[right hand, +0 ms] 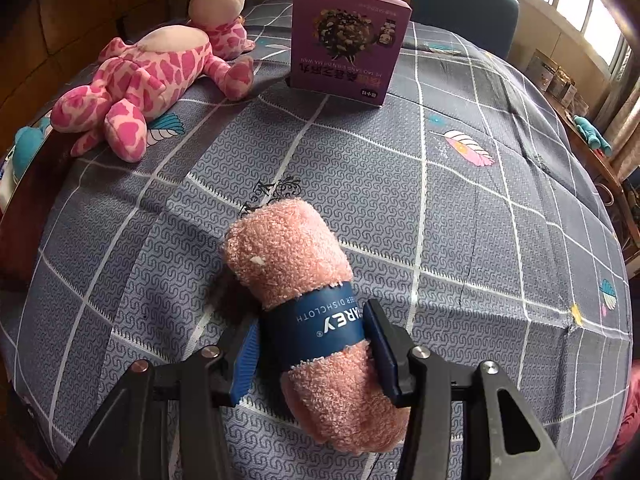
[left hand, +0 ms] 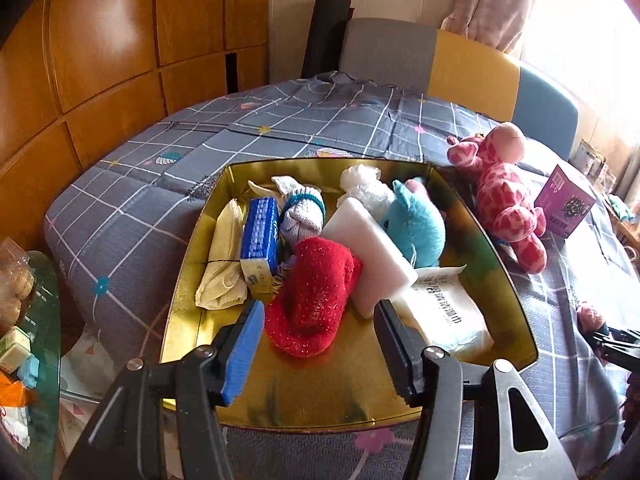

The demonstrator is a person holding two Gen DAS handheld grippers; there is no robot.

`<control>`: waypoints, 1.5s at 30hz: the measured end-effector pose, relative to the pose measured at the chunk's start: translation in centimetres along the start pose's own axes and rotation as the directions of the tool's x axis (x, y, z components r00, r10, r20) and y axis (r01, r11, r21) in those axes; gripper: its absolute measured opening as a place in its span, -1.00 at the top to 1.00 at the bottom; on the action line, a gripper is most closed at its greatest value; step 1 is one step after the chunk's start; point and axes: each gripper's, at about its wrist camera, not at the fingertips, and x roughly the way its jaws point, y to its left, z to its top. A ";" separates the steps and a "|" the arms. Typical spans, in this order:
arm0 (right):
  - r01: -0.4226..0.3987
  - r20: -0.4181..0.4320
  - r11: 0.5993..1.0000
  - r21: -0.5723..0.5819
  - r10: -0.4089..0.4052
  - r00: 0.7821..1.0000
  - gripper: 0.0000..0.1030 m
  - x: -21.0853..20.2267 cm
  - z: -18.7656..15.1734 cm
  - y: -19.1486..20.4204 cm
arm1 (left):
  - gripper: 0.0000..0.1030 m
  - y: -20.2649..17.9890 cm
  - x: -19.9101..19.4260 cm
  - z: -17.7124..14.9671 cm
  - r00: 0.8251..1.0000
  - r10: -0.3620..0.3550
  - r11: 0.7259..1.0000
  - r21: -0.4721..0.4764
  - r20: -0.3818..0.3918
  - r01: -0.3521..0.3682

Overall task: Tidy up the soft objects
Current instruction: 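Carry the pink towel roll into the gold tray and open the right gripper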

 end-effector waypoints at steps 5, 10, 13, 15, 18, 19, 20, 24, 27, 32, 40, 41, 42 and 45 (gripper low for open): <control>0.018 0.011 1.000 0.005 -0.018 1.000 0.03 -0.1 -0.2 0.2 | -0.23 0.5 -1.0 -0.1 1.000 -0.010 1.000 -0.017 0.013 0.010; 0.026 0.011 0.999 0.037 -0.027 1.000 0.12 -0.6 0.1 0.1 | -0.24 0.9 -1.5 -0.2 1.000 -0.013 1.000 -0.021 0.013 0.013; -0.001 0.038 0.996 0.089 -0.003 0.999 0.17 -1.9 0.5 -0.2 | -0.31 1.1 -1.8 -0.2 1.000 -0.011 1.000 -0.027 0.018 0.011; -0.026 0.071 0.994 0.110 0.019 0.997 0.17 -3.1 1.0 0.0 | -0.34 1.4 -1.9 -0.2 1.000 -0.007 0.999 -0.036 0.022 0.008; -0.063 0.121 0.994 0.090 0.051 0.991 0.17 -5.0 2.0 1.7 | -0.34 1.9 -2.0 -0.2 1.000 -0.003 0.999 -0.049 0.023 0.004; -0.075 0.133 0.994 0.077 0.064 0.989 0.17 -5.5 2.4 2.4 | -0.34 2.1 -2.0 -0.1 1.000 -0.001 0.999 -0.052 0.023 0.002; -0.101 0.141 0.993 0.067 0.091 0.986 0.17 -6.0 2.9 3.3 | -0.34 2.3 -2.1 -0.1 1.000 0.001 0.998 -0.057 0.024 0.001; -0.208 0.164 0.978 -0.019 0.208 0.964 0.17 -7.5 4.5 7.9 | -0.35 3.1 -2.3 -0.2 1.000 0.012 0.997 -0.073 0.026 -0.010; -0.285 0.156 0.955 -0.085 0.296 0.942 0.17 -8.2 5.4 11.8 | -0.35 3.8 -2.4 -0.1 0.999 0.020 0.996 -0.088 0.026 -0.018; -0.395 0.130 0.903 -0.166 0.417 0.899 0.17 -8.7 6.5 17.8 | -0.35 4.7 -2.6 0.0 0.999 0.025 0.994 -0.110 0.027 -0.022; -0.486 0.031 0.822 -0.298 0.517 0.855 0.17 -6.6 7.8 27.6 | -0.53 5.7 -3.4 0.3 0.998 0.047 0.989 -0.141 0.048 -0.040; -0.491 0.010 0.815 -0.308 0.519 0.855 0.17 -5.9 7.7 28.7 | -0.53 5.9 -3.4 0.3 0.998 0.047 0.989 -0.146 0.046 -0.040; -0.499 -0.014 0.808 -0.314 0.521 0.853 0.16 -5.1 7.7 29.7 | -0.53 6.0 -3.3 0.3 0.998 0.047 0.988 -0.149 0.044 -0.040; -0.533 -0.086 0.785 -0.316 0.535 0.840 0.11 -3.4 7.5 32.0 | -0.53 6.3 -2.9 0.1 0.998 0.048 0.987 -0.155 0.031 -0.042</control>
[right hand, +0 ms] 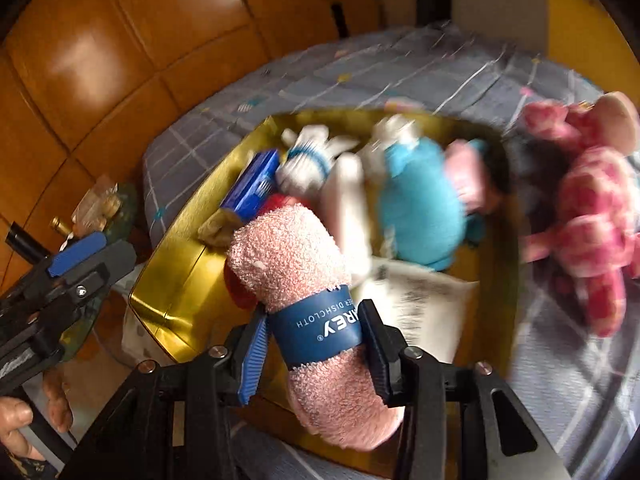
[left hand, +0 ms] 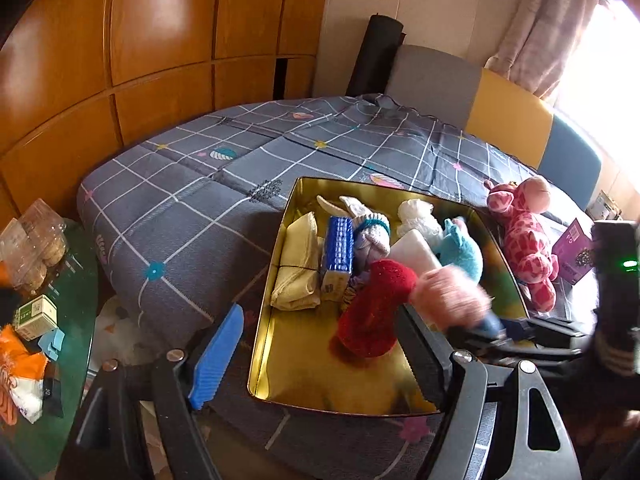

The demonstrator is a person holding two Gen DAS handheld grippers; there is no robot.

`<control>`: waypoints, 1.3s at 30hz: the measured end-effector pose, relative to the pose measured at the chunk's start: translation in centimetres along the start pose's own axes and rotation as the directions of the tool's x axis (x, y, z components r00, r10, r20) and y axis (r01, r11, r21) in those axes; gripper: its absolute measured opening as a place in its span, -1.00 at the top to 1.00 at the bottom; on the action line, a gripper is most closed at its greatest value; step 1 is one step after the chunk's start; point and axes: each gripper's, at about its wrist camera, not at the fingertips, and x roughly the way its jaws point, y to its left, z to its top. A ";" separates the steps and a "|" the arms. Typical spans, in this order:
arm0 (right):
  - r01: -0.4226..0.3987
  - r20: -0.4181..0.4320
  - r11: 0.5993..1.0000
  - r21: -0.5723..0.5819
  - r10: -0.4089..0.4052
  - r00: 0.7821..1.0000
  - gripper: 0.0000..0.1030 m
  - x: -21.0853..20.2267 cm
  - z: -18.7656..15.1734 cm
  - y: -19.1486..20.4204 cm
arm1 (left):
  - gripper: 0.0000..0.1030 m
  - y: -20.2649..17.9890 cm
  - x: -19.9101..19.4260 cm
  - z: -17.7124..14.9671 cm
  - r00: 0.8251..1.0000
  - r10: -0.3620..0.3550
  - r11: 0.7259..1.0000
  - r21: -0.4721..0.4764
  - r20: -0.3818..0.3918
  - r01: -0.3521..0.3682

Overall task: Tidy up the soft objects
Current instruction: 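Carry the pink towel roll into the gold tray and open the right gripper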

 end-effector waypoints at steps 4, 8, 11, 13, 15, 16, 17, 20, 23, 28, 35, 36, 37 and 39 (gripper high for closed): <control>-0.058 -0.024 0.998 0.026 0.058 0.998 0.08 0.5 -0.3 0.2 | -0.53 0.2 0.4 -0.1 1.000 -0.003 1.000 -0.007 -0.012 0.003; -0.064 -0.002 0.998 0.017 0.064 0.998 0.03 -0.9 -0.9 0.0 | -0.53 0.3 0.8 -0.2 1.000 -0.004 1.000 -0.013 -0.021 0.004; -0.050 -0.006 0.999 -0.001 0.050 0.999 0.03 -1.4 -1.3 -0.1 | -0.55 0.2 0.8 -0.3 1.000 0.001 1.000 -0.013 -0.022 -0.001; -0.035 -0.004 0.999 -0.012 0.035 0.999 0.04 -1.3 -1.3 -0.1 | -0.57 0.2 0.8 -0.3 1.000 0.000 1.000 -0.013 -0.022 -0.001; -0.029 -0.006 0.999 -0.014 0.029 1.000 0.31 -0.9 -1.3 0.0 | -0.60 0.1 0.7 -0.3 1.000 0.003 1.000 -0.009 -0.020 -0.003; -0.016 -0.004 1.000 -0.015 0.015 1.000 0.34 -0.7 -1.3 0.0 | -0.62 0.0 0.5 -0.3 1.000 0.003 1.000 -0.007 -0.015 -0.003; -0.011 -0.004 1.000 -0.016 0.011 1.000 0.35 -0.4 -1.2 0.1 | -0.63 -0.1 0.4 -0.3 1.000 0.004 1.000 -0.002 -0.011 -0.005; -0.005 0.001 1.000 0.002 0.005 1.000 0.36 0.5 -1.0 -0.2 | -0.66 -0.5 0.2 -0.3 1.000 0.014 1.000 0.011 -0.001 -0.014; -0.001 -0.005 1.000 0.012 0.001 1.000 0.35 1.2 -1.2 -0.4 | -0.68 -0.7 -0.1 -0.3 1.000 0.014 1.000 0.014 0.003 -0.014; -0.001 0.008 1.000 0.016 0.001 1.000 0.33 0.7 -1.6 -0.5 | -0.77 -1.4 -0.4 -0.3 1.000 0.013 1.000 0.027 0.009 -0.014; 0.056 0.088 0.998 0.028 -0.058 0.994 0.31 -1.9 -2.1 -0.2 | -0.95 -2.2 -1.2 -0.6 1.000 0.008 0.999 0.044 0.028 -0.010; 0.076 0.107 0.997 0.029 -0.079 0.991 0.30 -2.5 -2.3 -0.1 | -0.98 -2.3 -1.3 -0.6 0.999 0.006 0.999 0.044 0.031 -0.008; 0.104 0.128 0.994 0.032 -0.107 0.986 0.26 -3.1 -2.5 -0.1 | -0.99 -2.5 -1.4 -0.6 0.999 0.007 0.999 0.045 0.033 -0.008; 0.165 0.164 0.985 0.052 -0.171 0.972 0.23 -4.3 -2.9 -0.3 | -0.99 -2.9 -1.7 -0.7 0.999 0.010 0.999 0.052 0.036 -0.012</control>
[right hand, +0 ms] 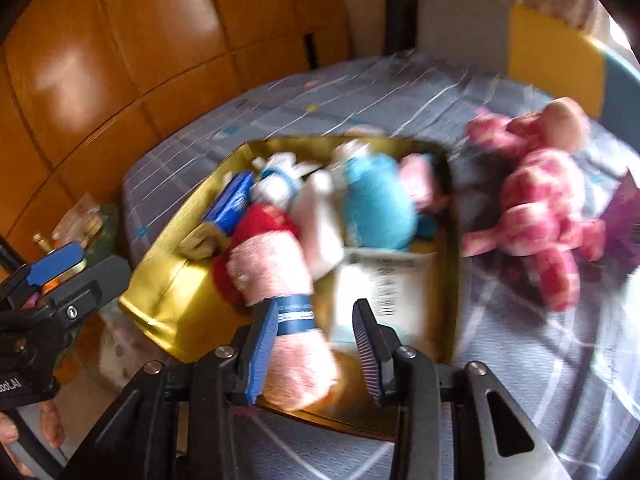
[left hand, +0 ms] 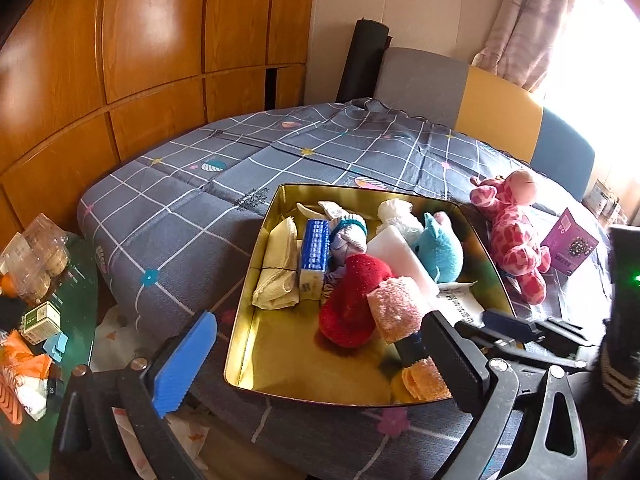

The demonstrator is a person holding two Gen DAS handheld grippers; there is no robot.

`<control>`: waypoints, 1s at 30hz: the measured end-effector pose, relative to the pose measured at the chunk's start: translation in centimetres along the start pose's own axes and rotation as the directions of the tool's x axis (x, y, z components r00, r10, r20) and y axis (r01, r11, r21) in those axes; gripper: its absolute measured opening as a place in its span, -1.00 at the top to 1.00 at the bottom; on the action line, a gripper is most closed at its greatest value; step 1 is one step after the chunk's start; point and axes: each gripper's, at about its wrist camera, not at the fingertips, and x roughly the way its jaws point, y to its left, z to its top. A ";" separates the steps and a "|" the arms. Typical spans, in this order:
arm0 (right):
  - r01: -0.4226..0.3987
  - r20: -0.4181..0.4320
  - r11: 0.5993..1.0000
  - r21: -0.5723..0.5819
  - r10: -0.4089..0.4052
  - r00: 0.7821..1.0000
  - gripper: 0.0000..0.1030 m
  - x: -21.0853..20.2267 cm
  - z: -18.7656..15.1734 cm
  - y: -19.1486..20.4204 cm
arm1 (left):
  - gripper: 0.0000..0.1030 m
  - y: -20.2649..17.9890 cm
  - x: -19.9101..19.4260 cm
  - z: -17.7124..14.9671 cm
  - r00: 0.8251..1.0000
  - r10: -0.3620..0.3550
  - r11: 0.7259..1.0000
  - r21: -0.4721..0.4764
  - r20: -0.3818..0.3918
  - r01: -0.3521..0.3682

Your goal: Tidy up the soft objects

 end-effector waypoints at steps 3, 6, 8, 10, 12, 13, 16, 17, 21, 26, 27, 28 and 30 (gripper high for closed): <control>0.103 0.050 0.994 0.025 -0.104 0.993 0.19 -1.6 -0.6 -0.7 | -0.99 -0.9 -0.3 -0.2 1.000 0.003 1.000 0.017 0.001 -0.003; 0.167 0.074 0.984 0.060 -0.171 0.982 0.18 -2.8 -1.2 -1.5 | -0.99 -1.8 -0.6 -0.6 1.000 -0.014 1.000 0.025 0.000 0.014; 0.200 0.080 0.976 0.085 -0.207 0.975 0.18 -3.5 -1.6 -2.2 | -0.99 -2.6 -0.7 -0.9 1.000 -0.022 0.999 0.044 -0.001 0.022; 0.214 0.084 0.972 0.101 -0.222 0.971 0.18 -4.0 -1.9 -2.7 | -0.99 -3.3 -0.9 -1.1 1.000 -0.023 0.998 0.064 0.007 0.022; 0.231 0.089 0.966 0.116 -0.242 0.966 0.18 -4.4 -2.2 -3.1 | -0.99 -4.0 -1.2 -1.4 0.999 -0.034 0.997 0.077 0.009 0.033; 0.238 0.092 0.963 0.125 -0.250 0.964 0.18 -4.6 -2.5 -3.3 | -0.99 -4.2 -1.3 -1.5 0.999 -0.040 0.996 0.079 0.010 0.039; 0.259 0.104 0.953 0.160 -0.277 0.955 0.18 -5.4 -3.1 -3.9 | -0.99 -4.9 -1.5 -1.6 0.999 -0.045 0.995 0.090 0.014 0.044; 0.267 0.106 0.948 0.174 -0.288 0.952 0.18 -5.6 -3.3 -4.2 | -0.99 -5.0 -1.5 -1.6 0.999 -0.044 0.995 0.094 0.014 0.043; 0.295 0.130 0.925 0.239 -0.331 0.934 0.18 -7.1 -4.1 -5.2 | -0.99 -5.5 -1.8 -1.5 0.999 -0.046 0.996 0.084 0.024 0.043; 0.307 0.153 0.905 0.294 -0.362 0.920 0.17 -8.8 -4.8 -6.4 | -0.99 -6.4 -2.3 -1.2 0.997 -0.055 0.996 0.073 0.056 0.051; 0.311 0.157 0.902 0.298 -0.368 0.916 0.17 -9.0 -5.0 -6.5 | -0.99 -6.8 -2.4 -1.2 0.996 -0.063 0.995 0.075 0.059 0.058; 0.314 0.160 0.900 0.301 -0.372 0.914 0.17 -9.3 -5.1 -6.6 | -0.99 -7.0 -2.4 -1.1 0.996 -0.072 0.995 0.077 0.060 0.068; 0.323 0.164 0.895 0.308 -0.384 0.909 0.17 -9.6 -5.4 -6.8 | -0.99 -7.7 -2.5 -1.1 0.994 -0.081 0.994 0.084 0.070 0.075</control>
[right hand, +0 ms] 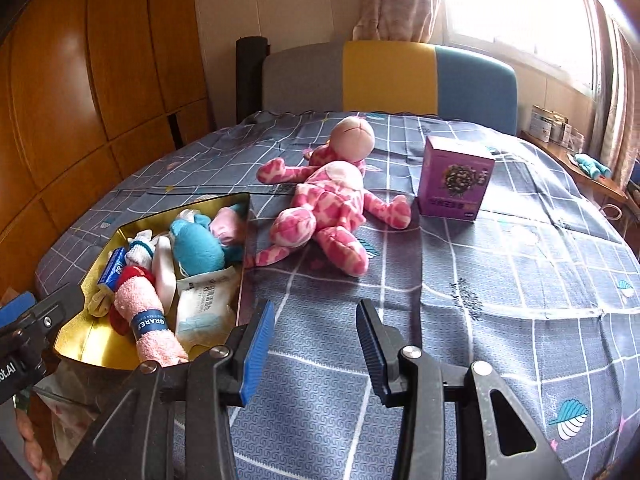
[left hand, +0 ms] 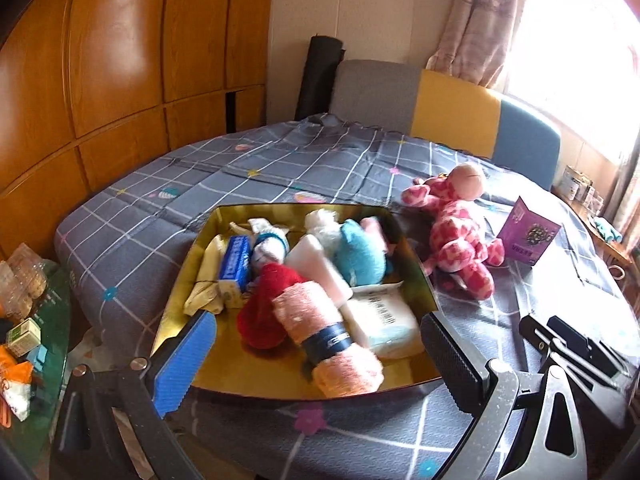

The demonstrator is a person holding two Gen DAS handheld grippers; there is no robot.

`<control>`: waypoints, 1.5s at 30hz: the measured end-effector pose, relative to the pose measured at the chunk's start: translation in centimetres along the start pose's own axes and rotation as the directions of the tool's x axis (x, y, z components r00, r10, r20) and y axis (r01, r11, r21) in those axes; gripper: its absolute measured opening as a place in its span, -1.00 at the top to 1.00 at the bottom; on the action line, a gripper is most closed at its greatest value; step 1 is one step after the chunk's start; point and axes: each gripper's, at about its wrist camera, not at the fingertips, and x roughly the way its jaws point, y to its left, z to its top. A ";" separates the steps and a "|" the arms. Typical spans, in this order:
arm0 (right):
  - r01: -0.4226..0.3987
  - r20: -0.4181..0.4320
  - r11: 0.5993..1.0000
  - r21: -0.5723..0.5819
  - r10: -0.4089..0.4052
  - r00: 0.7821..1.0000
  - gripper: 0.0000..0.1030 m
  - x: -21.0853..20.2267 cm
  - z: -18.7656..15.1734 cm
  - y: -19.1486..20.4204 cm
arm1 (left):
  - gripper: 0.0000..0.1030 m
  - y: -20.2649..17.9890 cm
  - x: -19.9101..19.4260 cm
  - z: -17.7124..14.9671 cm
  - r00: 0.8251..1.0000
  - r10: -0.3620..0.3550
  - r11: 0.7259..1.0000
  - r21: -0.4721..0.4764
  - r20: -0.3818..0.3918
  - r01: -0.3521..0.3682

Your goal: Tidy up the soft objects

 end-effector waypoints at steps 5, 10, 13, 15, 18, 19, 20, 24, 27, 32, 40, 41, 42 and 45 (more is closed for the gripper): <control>0.030 0.008 0.999 0.017 -0.030 1.000 0.17 -0.2 -0.4 -1.0 | -0.99 -1.9 0.4 -0.6 0.999 0.037 0.998 0.049 -0.009 -0.036; 0.025 -0.009 0.999 0.024 -0.025 1.000 0.17 0.3 -0.7 -1.1 | -0.99 -2.6 0.8 -1.5 0.998 0.064 0.995 0.078 -0.019 -0.062; 0.019 -0.008 1.000 0.016 -0.019 1.000 0.17 0.3 -0.7 -0.9 | -0.99 -2.5 0.9 -1.6 0.997 0.070 0.995 0.071 -0.021 -0.068; 0.016 -0.012 1.000 0.017 -0.016 1.000 0.17 0.4 -0.7 -0.9 | -0.99 -2.3 1.0 -1.6 0.997 0.072 0.995 0.064 -0.025 -0.071; 0.016 -0.017 1.000 0.014 -0.015 1.000 0.17 0.6 -0.8 -0.7 | -0.99 -2.1 1.1 -1.5 0.997 0.075 0.996 0.057 -0.030 -0.073; 0.015 -0.018 1.000 0.013 -0.015 1.000 0.17 0.6 -0.8 -0.7 | -0.99 -2.0 1.1 -1.5 0.997 0.077 0.996 0.055 -0.031 -0.075; 0.015 -0.018 1.000 0.012 -0.015 1.000 0.17 0.7 -0.8 -0.7 | -0.99 -2.0 1.1 -1.5 0.996 0.078 0.996 0.053 -0.031 -0.076; 0.012 -0.020 1.000 0.007 -0.011 1.000 0.17 0.7 -0.8 -0.5 | -0.99 -1.7 1.1 -1.4 0.996 0.076 0.996 0.045 -0.034 -0.075; 0.010 -0.025 1.000 0.007 -0.009 1.000 0.17 0.9 -0.8 -0.4 | -0.99 -1.7 1.1 -1.4 0.996 0.079 0.996 0.043 -0.031 -0.077; 0.010 -0.028 1.000 0.008 -0.009 1.000 0.17 0.9 -0.9 -0.4 | -0.99 -1.5 1.2 -1.4 0.996 0.076 0.996 0.039 -0.044 -0.075; 0.008 -0.033 1.000 0.014 -0.007 0.999 0.17 1.0 -0.9 -0.4 | -0.99 -1.3 1.2 -1.4 0.995 0.084 0.996 0.035 -0.044 -0.083; 0.008 -0.034 1.000 0.015 -0.007 0.999 0.17 1.0 -0.9 -0.5 | -0.99 -1.3 1.2 -1.4 0.995 0.084 0.996 0.034 -0.045 -0.083; 0.008 -0.034 1.000 0.016 -0.007 0.999 0.17 1.0 -0.9 -0.5 | -0.99 -1.3 1.2 -1.4 0.995 0.082 0.996 0.035 -0.047 -0.081; 0.008 -0.034 1.000 0.016 -0.007 0.999 0.17 1.0 -0.9 -0.5 | -0.99 -1.3 1.1 -1.4 0.995 0.087 0.996 0.038 -0.039 -0.086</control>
